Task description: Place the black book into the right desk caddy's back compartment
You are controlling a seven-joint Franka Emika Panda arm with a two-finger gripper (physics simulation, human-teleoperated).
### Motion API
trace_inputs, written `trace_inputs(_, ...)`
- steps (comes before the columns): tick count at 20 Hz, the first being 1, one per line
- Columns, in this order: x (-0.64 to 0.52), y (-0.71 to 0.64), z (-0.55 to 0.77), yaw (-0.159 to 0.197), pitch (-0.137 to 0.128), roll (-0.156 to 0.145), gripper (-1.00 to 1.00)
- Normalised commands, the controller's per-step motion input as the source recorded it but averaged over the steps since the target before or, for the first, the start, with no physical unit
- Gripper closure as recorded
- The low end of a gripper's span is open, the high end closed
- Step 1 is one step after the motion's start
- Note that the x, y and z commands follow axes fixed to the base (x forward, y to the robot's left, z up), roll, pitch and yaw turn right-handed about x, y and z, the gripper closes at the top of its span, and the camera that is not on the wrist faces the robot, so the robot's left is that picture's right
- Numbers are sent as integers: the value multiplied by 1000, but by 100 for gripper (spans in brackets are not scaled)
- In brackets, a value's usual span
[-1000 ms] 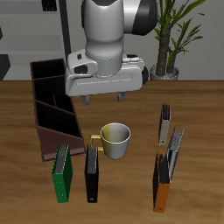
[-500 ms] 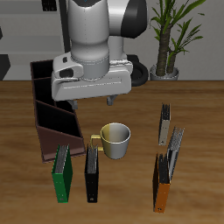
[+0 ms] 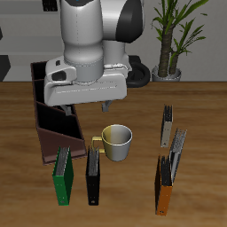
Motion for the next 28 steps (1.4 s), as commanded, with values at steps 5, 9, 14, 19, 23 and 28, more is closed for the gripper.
trace_inputs(5, 174, -123, -239, -37, -5, -54, -100)
trace_inputs(9, 93, -69, -268, -14, -25, -38, -100)
trace_inputs(14, 45, 100, -215, -1, -1, 10, -100)
trace_inputs(19, 54, 95, -127, -15, 1, 8, -100)
trace_inputs(23, 70, 12, -156, -8, 11, -11, -100)
trace_inputs(28, 71, 14, -108, 2, 9, 7, -100)
